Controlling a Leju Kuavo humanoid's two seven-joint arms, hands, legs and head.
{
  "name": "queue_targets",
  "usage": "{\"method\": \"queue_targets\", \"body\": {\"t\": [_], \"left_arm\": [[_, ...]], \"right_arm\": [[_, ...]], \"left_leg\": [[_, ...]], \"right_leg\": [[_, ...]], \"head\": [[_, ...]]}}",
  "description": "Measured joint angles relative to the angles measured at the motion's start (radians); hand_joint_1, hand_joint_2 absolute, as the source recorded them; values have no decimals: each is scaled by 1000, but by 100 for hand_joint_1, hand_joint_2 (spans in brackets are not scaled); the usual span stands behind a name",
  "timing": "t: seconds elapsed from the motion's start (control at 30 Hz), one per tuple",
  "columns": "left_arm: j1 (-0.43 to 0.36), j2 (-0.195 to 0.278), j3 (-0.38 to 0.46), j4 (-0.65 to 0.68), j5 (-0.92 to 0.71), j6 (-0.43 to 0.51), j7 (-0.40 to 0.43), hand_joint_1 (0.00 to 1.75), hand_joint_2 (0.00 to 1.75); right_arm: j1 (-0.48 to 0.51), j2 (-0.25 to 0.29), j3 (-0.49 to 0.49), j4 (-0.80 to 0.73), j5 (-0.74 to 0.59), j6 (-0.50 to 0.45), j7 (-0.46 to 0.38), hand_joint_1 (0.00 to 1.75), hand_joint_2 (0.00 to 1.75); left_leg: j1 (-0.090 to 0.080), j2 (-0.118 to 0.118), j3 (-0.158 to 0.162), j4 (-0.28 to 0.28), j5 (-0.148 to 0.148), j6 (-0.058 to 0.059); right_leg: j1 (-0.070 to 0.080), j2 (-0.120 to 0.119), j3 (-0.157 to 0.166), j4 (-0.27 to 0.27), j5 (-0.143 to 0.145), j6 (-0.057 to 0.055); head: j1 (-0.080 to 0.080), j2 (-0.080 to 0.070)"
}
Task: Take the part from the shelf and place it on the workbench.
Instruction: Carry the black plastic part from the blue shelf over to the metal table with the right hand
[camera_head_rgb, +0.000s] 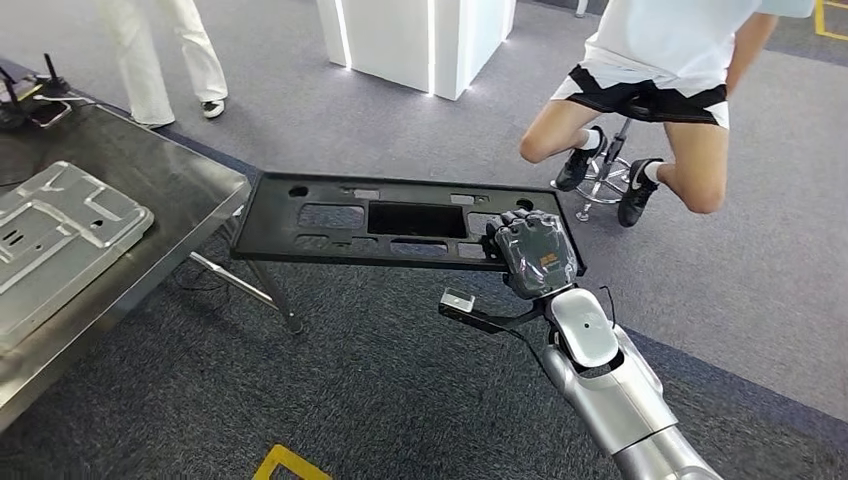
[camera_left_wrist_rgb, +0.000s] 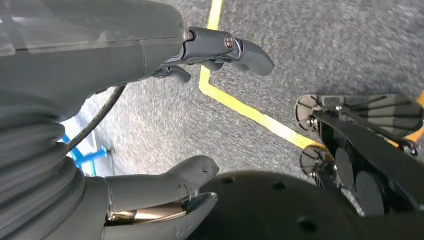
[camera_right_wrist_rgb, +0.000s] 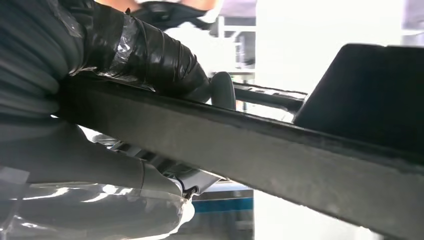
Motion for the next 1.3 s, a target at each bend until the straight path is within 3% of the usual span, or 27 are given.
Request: {"method": "queue_targets", "body": {"t": [0.1,0.27,0.33,0.37,0.4,0.47,0.5,0.53,0.57,0.6,0.67,0.73,0.8,0.83,0.9,0.97,1.03,1.07,1.1,1.13,1.2,1.23,1.3], "left_arm": [[1,0,2,0,0,2,0,0,175],[2,0,3,0,0,2,0,0,175],[3,0,3,0,1,1,-1,0,175],[3,-1,4,0,1,1,-2,0,175],[3,-1,4,0,1,1,-3,0,175],[0,-3,5,0,2,1,-4,0,175],[-1,-3,5,0,1,1,-4,0,175],[-2,-3,6,0,1,1,-5,0,175],[-2,-3,6,0,1,0,-5,0,175],[-2,-3,6,0,0,0,-5,0,175],[0,-4,6,0,0,0,-5,0,175],[1,-5,8,0,0,0,-5,0,175],[4,-5,10,0,0,0,-5,0,175],[6,-5,11,0,0,0,-5,0,175],[6,-4,12,0,-1,-2,-5,0,175],[4,-4,13,0,-3,-4,-6,0,175],[3,-4,13,0,-8,-5,-7,0,175],[3,-4,14,0,-10,-5,-7,0,175],[4,-3,15,0,-12,-5,-8,0,175],[4,-2,15,0,-13,-5,-8,0,175],[3,-1,16,0,-16,-5,-8,0,175],[3,-1,16,0,-18,-5,-7,0,175],[3,-1,16,0,-23,-6,-7,0,175]], "right_arm": [[0,1,1,0,0,0,0,175,175],[-1,1,1,0,0,0,0,175,175],[-6,2,1,0,0,1,1,175,175],[-9,4,2,0,0,2,2,175,175],[-12,6,3,-1,0,4,2,175,175],[-13,9,4,-1,-1,7,3,175,175],[-12,9,5,0,-1,9,3,175,175],[-11,8,5,0,-1,11,3,175,175],[-11,7,5,1,-1,13,3,175,175],[-12,7,6,1,-1,13,3,175,175],[-16,6,6,0,-1,14,3,175,175],[-20,5,7,0,-1,15,3,175,175],[-24,5,8,0,-1,19,3,175,175],[-27,5,8,0,-1,22,3,175,175],[-33,7,8,-1,-2,27,3,175,175],[-38,6,8,-2,-3,31,3,175,175],[-38,3,9,-2,-4,34,3,175,175],[-38,1,9,-2,-4,35,3,175,175],[-38,-1,9,-2,-4,36,4,175,175],[-38,-2,9,-2,-5,36,4,175,175],[-39,-6,9,-3,-7,36,4,175,175],[-40,-9,9,-4,-8,36,5,175,175],[-39,-16,8,-12,-11,36,5,175,175]], "left_leg": [[1,12,54,-98,54,0],[1,23,78,-140,71,1],[-6,51,111,-202,83,11],[-8,52,127,-232,89,23],[-10,40,134,-247,89,37],[-8,-9,138,-254,93,59],[-9,-28,138,-254,93,63],[-11,-45,139,-253,93,63],[-12,-61,139,-251,93,63],[-12,-78,141,-250,92,62],[-12,-106,140,-246,90,58],[-9,-131,133,-243,90,49],[-6,-157,126,-247,94,35],[-7,-153,124,-244,92,29],[-11,-97,102,-196,61,20],[-9,-28,45,-76,1,13],[-3,-7,-8,23,-29,6],[-1,-3,-8,22,-17,3],[0,3,13,-19,13,2],[1,18,50,-91,50,2],[-7,59,116,-212,92,10],[-10,69,130,-241,96,16],[-13,52,130,-248,92,31]], "right_leg": [[0,-21,4,0,-4,4],[0,-26,6,1,-6,6],[5,-40,11,1,-11,13],[6,-45,17,3,-18,24],[5,-21,1,47,-48,33],[-1,39,-63,190,-123,46],[-2,67,-105,268,-154,45],[-2,69,-123,295,-151,44],[-1,71,-122,279,-126,41],[-1,78,-102,224,-85,37],[-3,121,-44,83,-13,28],[-2,151,-15,13,5,24],[-1,133,-9,4,3,19],[-3,119,-4,-3,5,15],[-8,92,8,-19,9,4],[-6,63,15,-23,8,-2],[-4,32,18,-23,2,-1],[-3,17,21,-22,-2,0],[-4,3,25,-21,-5,3],[-4,-10,29,-20,-10,6],[2,-31,37,-17,-20,16],[5,-41,40,-16,-23,21],[9,-60,45,-18,-29,30]], "head": [[0,0],[0,0],[1,0],[1,0],[2,0],[3,0],[3,0],[3,0],[3,0],[3,0],[3,0],[3,0],[3,0],[3,0],[0,0],[-3,0],[-3,0],[-3,0],[-3,0],[-3,0],[-2,0],[-2,0],[-1,0]]}}
